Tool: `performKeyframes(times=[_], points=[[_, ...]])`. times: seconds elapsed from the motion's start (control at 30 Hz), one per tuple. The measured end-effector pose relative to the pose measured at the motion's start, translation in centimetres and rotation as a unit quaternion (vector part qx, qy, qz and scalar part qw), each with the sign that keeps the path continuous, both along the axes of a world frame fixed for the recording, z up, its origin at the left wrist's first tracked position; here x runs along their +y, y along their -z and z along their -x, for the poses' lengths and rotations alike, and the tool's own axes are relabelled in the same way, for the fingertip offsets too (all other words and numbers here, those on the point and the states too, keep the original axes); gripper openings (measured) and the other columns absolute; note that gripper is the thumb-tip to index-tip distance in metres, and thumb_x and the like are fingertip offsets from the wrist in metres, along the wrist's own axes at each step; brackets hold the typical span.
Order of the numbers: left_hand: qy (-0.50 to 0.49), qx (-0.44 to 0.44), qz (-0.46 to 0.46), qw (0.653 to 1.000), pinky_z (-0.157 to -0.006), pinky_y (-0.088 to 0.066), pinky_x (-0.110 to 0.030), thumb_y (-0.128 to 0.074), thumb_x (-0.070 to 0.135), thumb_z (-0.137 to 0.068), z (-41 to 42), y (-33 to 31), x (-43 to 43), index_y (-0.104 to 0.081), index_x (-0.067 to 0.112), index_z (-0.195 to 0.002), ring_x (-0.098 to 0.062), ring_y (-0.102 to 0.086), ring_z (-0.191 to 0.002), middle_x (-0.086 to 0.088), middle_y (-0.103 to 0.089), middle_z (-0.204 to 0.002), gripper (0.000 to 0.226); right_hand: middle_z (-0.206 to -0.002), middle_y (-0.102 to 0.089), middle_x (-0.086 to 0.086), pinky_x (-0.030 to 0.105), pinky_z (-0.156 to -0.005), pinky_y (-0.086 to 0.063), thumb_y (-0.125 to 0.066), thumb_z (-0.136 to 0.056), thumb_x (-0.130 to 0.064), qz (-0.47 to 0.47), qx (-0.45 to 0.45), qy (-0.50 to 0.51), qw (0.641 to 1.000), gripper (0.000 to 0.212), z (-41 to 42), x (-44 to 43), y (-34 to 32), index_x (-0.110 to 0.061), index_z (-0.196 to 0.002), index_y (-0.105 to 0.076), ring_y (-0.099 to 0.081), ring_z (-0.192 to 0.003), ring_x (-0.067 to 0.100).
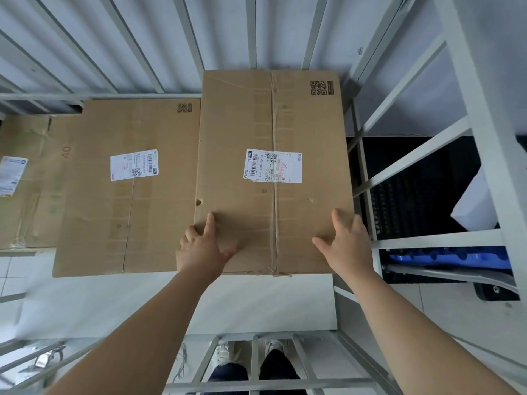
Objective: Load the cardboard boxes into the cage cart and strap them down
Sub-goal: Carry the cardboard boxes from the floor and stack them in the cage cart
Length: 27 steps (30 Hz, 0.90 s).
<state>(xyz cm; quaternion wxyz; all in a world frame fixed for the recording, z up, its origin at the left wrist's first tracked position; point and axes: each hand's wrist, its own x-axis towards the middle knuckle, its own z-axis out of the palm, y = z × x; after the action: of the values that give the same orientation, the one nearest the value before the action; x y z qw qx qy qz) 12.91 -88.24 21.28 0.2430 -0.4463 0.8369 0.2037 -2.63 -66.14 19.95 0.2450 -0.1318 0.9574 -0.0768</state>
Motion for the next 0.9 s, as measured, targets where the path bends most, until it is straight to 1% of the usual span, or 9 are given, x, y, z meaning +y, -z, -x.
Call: performKeyframes(times=[0.03, 0.1, 0.2, 0.27, 0.4, 0.6, 0.7, 0.83, 0.9], points=[[0.026, 0.0, 0.021, 0.999, -0.105, -0.036, -0.042, -0.057, 0.058, -0.084, 0.1, -0.7, -0.1, -0.01, 0.03, -0.151, -0.03, -0.036, -0.129, -0.01, -0.032, -0.144, 0.086, -0.152, -0.021, 0.023, 0.045, -0.113, -0.025, -0.058, -0.087, -0.051, -0.002, 0.009, -0.017, 1.0, 0.073, 0.0, -0.2, -0.6, -0.022, -0.147, -0.029, -0.023, -0.139, 0.036], [0.073, 0.024, 0.064, 0.995, -0.105, -0.033, -0.04, -0.053, 0.051, -0.09, 0.5, -2.6, -0.2, -0.021, 0.025, -0.147, -0.028, -0.037, -0.13, -0.005, -0.037, -0.144, 0.07, -0.156, -0.019, 0.017, 0.041, -0.116, -0.02, -0.053, -0.092, -0.046, 0.02, 0.026, -0.043, 0.999, 0.065, -0.1, -0.8, -2.3, -0.016, -0.146, -0.033, -0.019, -0.143, 0.031], [0.122, 0.063, 0.088, 0.987, -0.104, -0.031, -0.036, -0.047, 0.046, -0.095, 1.3, -6.1, -0.2, -0.034, 0.02, -0.14, -0.024, -0.039, -0.13, -0.001, -0.044, -0.141, 0.054, -0.151, -0.034, 0.012, 0.04, -0.114, -0.027, -0.052, -0.094, -0.039, 0.067, 0.046, -0.065, 0.995, 0.059, -0.4, -1.7, -5.7, -0.008, -0.142, -0.038, -0.028, -0.141, 0.027], [0.148, 0.083, 0.096, 0.981, -0.103, -0.031, -0.035, -0.045, 0.046, -0.095, 2.0, -8.8, 0.0, -0.039, 0.019, -0.136, -0.024, -0.04, -0.129, 0.0, -0.048, -0.138, 0.049, -0.142, -0.046, 0.012, 0.04, -0.11, -0.034, -0.052, -0.094, -0.036, 0.086, 0.066, -0.079, 0.991, 0.053, -0.5, -2.3, -8.6, -0.004, -0.136, -0.045, -0.037, -0.135, 0.026], [0.199, 0.136, 0.115, 0.964, -0.1, -0.034, -0.034, -0.045, 0.044, -0.095, 3.0, -14.5, 0.6, -0.044, 0.019, -0.133, -0.023, -0.046, -0.123, 0.0, -0.054, -0.132, 0.046, -0.123, -0.058, 0.012, 0.037, -0.101, -0.042, -0.052, -0.094, -0.028, 0.118, 0.116, -0.088, 0.982, 0.041, -1.3, -2.9, -14.8, -0.001, -0.125, -0.053, -0.051, -0.117, 0.027], [0.275, 0.209, 0.122, 0.93, -0.097, -0.036, -0.033, -0.043, 0.044, -0.095, 2.9, -23.2, 2.3, -0.052, 0.021, -0.127, -0.022, -0.051, -0.116, 0.002, -0.058, -0.125, 0.041, -0.117, -0.06, 0.013, 0.037, -0.098, -0.042, -0.053, -0.093, -0.028, 0.127, 0.192, -0.066, 0.971, 0.035, -4.4, -1.5, -23.7, -0.001, -0.115, -0.059, -0.052, -0.114, 0.028], [0.312, 0.247, 0.111, 0.911, -0.092, -0.037, -0.033, -0.044, 0.044, -0.094, 1.9, -27.6, 3.9, -0.054, 0.024, -0.125, -0.022, -0.051, -0.113, 0.003, -0.059, -0.121, 0.038, -0.114, -0.061, 0.009, 0.036, -0.096, -0.045, -0.054, -0.093, -0.028, 0.136, 0.234, -0.037, 0.962, 0.035, -6.9, 0.1, -27.8, -0.003, -0.116, -0.059, -0.054, -0.111, 0.026], [0.372, 0.279, 0.084, 0.881, -0.1, -0.035, -0.035, -0.043, 0.046, -0.095, 0.0, -32.6, 6.8, -0.052, 0.021, -0.13, -0.023, -0.047, -0.121, 0.002, -0.055, -0.13, 0.043, -0.12, -0.06, 0.008, 0.032, -0.097, -0.041, -0.052, -0.095, -0.03, 0.139, 0.267, 0.015, 0.954, 0.038, -11.1, 3.1, -32.8, -0.005, -0.123, -0.057, -0.053, -0.116, 0.024], [0.411, 0.288, 0.071, 0.862, -0.102, -0.034, -0.035, -0.041, 0.046, -0.096, -1.0, -35.0, 8.9, -0.05, 0.02, -0.132, -0.024, -0.045, -0.124, 0.001, -0.053, -0.133, 0.045, -0.119, -0.06, 0.008, 0.033, -0.096, -0.043, -0.051, -0.095, -0.031, 0.132, 0.278, 0.044, 0.95, 0.038, -13.6, 5.2, -35.0, -0.005, -0.122, -0.057, -0.054, -0.114, 0.023]])
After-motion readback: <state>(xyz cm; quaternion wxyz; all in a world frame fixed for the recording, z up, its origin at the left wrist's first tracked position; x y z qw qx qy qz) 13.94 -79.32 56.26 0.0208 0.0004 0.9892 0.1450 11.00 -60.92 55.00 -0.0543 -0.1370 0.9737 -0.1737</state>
